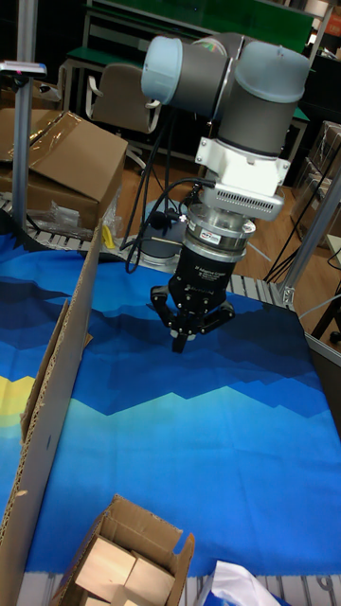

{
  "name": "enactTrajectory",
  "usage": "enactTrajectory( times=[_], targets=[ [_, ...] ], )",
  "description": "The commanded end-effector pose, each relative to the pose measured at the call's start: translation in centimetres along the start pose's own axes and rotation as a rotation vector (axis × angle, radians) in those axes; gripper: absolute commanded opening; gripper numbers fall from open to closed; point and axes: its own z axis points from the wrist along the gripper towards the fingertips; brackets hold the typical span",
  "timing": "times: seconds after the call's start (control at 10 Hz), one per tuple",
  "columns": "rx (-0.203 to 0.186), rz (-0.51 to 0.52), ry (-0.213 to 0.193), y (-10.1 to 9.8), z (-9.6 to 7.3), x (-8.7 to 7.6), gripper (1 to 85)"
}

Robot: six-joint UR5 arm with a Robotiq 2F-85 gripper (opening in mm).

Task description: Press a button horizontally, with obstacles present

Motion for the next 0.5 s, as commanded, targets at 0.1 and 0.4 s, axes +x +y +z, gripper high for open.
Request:
enactTrajectory(
  times=[0.1,0.4],
  targets=[
    [-0.006,0.007,0.032,-0.30,0.53,1.06,1.0],
    [0.005,0.020,0.035,-0.82,1.22,1.00,1.0]
  ],
)
